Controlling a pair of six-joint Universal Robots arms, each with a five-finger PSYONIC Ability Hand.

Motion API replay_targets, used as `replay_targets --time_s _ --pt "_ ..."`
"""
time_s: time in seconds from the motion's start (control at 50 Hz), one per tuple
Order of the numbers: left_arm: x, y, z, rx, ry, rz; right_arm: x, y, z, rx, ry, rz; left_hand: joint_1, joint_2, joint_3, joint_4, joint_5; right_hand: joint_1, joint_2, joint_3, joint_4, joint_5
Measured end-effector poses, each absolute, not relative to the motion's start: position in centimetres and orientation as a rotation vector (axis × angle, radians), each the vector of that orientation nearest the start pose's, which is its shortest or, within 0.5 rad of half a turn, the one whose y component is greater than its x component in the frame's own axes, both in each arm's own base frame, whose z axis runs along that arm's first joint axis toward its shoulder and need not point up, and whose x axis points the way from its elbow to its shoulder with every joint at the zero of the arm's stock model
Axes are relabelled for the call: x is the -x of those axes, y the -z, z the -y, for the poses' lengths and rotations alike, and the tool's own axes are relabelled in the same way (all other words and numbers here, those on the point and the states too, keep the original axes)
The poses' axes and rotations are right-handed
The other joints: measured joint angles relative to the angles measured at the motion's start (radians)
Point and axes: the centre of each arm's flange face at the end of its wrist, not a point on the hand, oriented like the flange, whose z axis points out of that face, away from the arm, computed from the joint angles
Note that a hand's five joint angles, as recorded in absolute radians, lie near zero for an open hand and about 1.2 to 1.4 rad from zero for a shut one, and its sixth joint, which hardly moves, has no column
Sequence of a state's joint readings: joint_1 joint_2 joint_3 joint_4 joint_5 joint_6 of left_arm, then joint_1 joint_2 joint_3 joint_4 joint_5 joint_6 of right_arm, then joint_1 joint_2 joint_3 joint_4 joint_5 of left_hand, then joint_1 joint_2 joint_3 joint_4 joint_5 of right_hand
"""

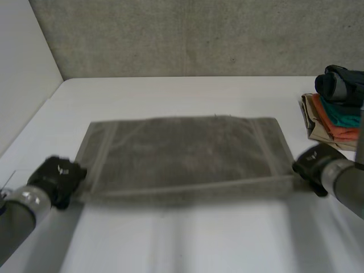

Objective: Fold the laundry.

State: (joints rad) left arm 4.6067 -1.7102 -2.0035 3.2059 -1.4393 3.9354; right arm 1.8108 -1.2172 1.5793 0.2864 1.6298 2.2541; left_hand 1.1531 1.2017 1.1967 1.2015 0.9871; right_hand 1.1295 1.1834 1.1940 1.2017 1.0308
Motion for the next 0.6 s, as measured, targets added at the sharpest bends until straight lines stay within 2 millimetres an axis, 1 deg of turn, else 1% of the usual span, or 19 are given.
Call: replay_targets --time_s 0.04,0.08,0.12,0.16,0.2,0.26,0.28,0.34,0.38,0.42,0.48,0.6 --pt "16.6 -16.1 22.0 -1.233 1.375 -2.246 -18.8 -18.5 25.7 1.701 1.394 -2.713 0.000 0.000 0.000 0.000 0.000 0.000 0.000 0.000 0.000 0.000" --pt "16.5 -16.5 21.0 -1.274 1.334 -2.248 -18.4 -18.9 24.9 1.748 1.368 -2.717 0.000 0.000 0.000 0.000 0.000 0.000 0.000 0.000 0.000 0.000" --pt "16.6 -17.1 20.7 -1.293 1.338 -2.226 -18.4 -19.4 24.8 1.775 1.398 -2.703 0.000 0.000 0.000 0.000 0.000 0.000 0.000 0.000 0.000 0.000" --pt "16.7 -17.6 21.0 -1.290 1.370 -2.194 -18.5 -19.7 25.1 1.777 1.449 -2.686 0.000 0.000 0.000 0.000 0.000 0.000 0.000 0.000 0.000 0.000" --pt "17.0 -18.3 22.0 -1.275 1.432 -2.143 -18.9 -19.8 25.9 1.761 1.529 -2.662 0.000 0.000 0.000 0.000 0.000 0.000 0.000 0.000 0.000 0.000" --pt "17.5 -18.8 23.5 -1.254 1.512 -2.084 -19.3 -19.5 27.0 1.732 1.603 -2.638 0.000 0.000 0.000 0.000 0.000 0.000 0.000 0.000 0.000 0.000" --pt "18.2 -19.0 24.8 -1.239 1.575 -2.043 -20.0 -19.0 28.3 1.696 1.675 -2.613 0.000 0.000 0.000 0.000 0.000 0.000 0.000 0.000 0.000 0.000" --pt "19.6 -19.1 27.2 -1.214 1.684 -1.984 -21.1 -18.1 30.3 1.648 1.757 -2.578 0.000 0.000 0.000 0.000 0.000 0.000 0.000 0.000 0.000 0.000" --pt "20.5 -18.9 28.7 -1.200 1.738 -1.960 -21.7 -17.4 31.4 1.625 1.793 -2.563 0.000 0.000 0.000 0.000 0.000 0.000 0.000 0.000 0.000 0.000" --pt "21.5 -18.4 30.4 -1.184 1.781 -1.942 -22.4 -16.5 33.0 1.596 1.841 -2.549 0.000 0.000 0.000 0.000 0.000 0.000 0.000 0.000 0.000 0.000" --pt "22.5 -17.4 32.6 -1.152 1.800 -1.932 -23.0 -15.7 34.8 1.565 1.912 -2.537 0.000 0.000 0.000 0.000 0.000 0.000 0.000 0.000 0.000 0.000" --pt "23.2 -16.1 35.8 -1.077 1.779 -1.919 -23.8 -15.5 37.6 1.516 2.087 -2.479 0.000 0.000 0.000 0.000 0.000 0.000 0.000 0.000 0.000 0.000"
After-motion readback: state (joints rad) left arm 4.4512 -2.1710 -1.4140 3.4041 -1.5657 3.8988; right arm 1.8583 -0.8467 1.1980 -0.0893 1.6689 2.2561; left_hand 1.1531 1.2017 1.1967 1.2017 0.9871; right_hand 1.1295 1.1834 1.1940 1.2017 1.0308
